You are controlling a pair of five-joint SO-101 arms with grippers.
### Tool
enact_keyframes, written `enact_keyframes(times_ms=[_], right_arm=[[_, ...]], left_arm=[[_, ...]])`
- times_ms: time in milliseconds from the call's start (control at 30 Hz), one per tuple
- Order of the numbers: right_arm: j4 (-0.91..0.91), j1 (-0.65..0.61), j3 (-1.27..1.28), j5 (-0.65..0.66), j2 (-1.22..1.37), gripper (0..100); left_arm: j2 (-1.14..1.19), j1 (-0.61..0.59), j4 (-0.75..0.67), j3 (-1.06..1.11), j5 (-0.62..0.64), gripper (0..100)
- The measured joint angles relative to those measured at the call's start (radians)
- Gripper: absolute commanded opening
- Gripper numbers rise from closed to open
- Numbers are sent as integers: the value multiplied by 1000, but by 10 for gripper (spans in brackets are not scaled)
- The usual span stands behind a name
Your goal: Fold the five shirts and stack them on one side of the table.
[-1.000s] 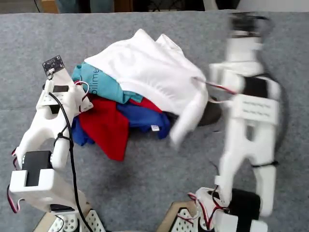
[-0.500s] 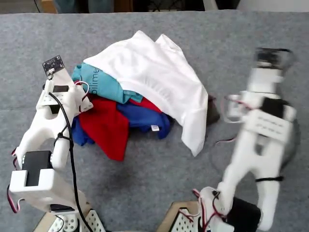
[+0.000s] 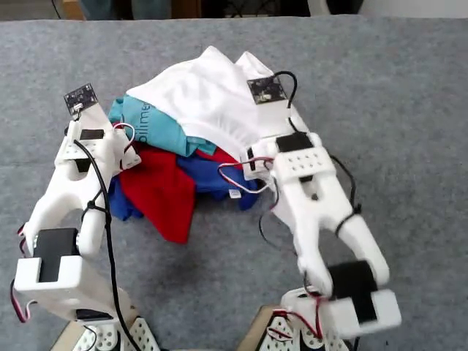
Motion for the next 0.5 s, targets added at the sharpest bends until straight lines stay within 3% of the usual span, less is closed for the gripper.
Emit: enact_keyframes(times_ms=[33, 100, 200, 500], right_arm=[[17, 20, -23, 0, 26, 5], [69, 63, -94, 0, 51, 54], [196, 132, -215, 0, 55, 11], [578, 361, -594, 69, 55, 13]], left_arm=[[0, 0, 0, 0, -3, 30], [0, 0, 0, 0, -3, 30], [0, 0, 0, 0, -3, 30], [0, 0, 0, 0, -3, 30]])
